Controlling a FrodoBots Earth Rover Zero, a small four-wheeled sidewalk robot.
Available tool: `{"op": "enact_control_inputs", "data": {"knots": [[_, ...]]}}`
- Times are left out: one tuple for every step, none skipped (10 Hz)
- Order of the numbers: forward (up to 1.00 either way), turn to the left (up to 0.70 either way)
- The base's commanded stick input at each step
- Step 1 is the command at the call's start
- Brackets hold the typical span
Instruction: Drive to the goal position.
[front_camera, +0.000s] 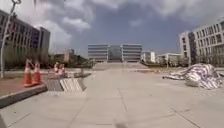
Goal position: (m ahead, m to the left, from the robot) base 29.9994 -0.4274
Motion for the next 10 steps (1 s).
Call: {"op": "enact_control_inputs", "data": {"knots": [[1.00,0.00],[1.00,0.00],[1.00,0.00],[1.00,0.00],[1.00,0.02],[1.00,0.02],[1.00,0.00],[1.00,0.01],[1.00,0.02],[1.00,0.03]]}}
